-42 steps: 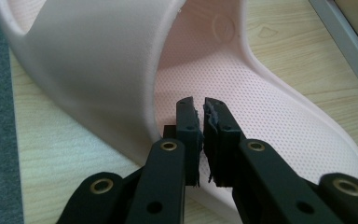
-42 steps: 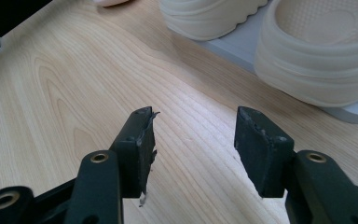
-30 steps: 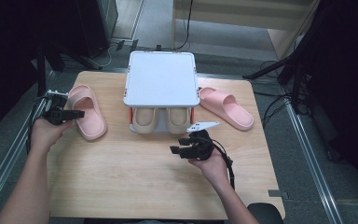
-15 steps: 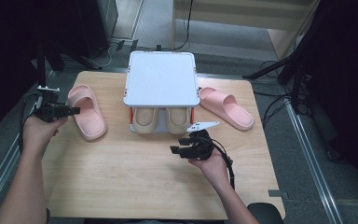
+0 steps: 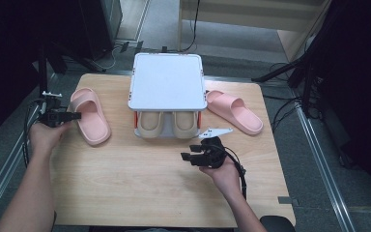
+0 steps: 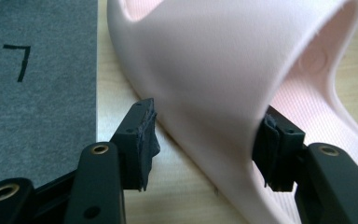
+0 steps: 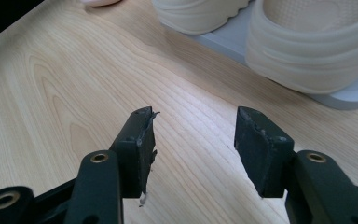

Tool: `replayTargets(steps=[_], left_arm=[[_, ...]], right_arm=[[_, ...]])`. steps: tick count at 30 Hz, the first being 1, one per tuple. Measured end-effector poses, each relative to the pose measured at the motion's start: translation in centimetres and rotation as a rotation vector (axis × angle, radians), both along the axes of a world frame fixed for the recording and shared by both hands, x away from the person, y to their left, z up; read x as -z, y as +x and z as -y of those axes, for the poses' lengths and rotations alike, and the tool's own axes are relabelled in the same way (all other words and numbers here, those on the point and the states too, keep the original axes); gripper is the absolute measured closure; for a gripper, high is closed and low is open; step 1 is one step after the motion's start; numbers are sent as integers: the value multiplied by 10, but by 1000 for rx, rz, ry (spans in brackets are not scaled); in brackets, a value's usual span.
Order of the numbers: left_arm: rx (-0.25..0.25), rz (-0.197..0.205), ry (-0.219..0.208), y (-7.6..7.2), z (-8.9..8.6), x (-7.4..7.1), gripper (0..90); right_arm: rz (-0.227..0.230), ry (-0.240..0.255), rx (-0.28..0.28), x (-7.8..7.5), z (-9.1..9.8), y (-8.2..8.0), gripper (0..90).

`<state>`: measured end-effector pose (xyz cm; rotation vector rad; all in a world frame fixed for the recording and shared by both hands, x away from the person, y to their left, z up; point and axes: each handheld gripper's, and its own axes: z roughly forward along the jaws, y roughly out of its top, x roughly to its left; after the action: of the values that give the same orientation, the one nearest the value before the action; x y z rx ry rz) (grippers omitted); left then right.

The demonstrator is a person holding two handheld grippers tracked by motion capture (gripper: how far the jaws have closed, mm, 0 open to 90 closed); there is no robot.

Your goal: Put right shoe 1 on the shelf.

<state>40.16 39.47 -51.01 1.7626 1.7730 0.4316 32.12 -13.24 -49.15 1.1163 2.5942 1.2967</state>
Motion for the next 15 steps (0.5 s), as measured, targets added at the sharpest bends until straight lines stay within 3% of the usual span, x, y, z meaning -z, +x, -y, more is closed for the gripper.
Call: replayTargets(steps=[4,10,15], left_arm=[[0,11,-20,5,1,4,479],[-10,10,-13,12,2,4,517],[-18,12,-3,14,4,2,659]], right_arm=[[-1,-2,12,1,4,-2,481],[0,0,37,1,11,-6,481],[2,1,53,1,15,-8,481]])
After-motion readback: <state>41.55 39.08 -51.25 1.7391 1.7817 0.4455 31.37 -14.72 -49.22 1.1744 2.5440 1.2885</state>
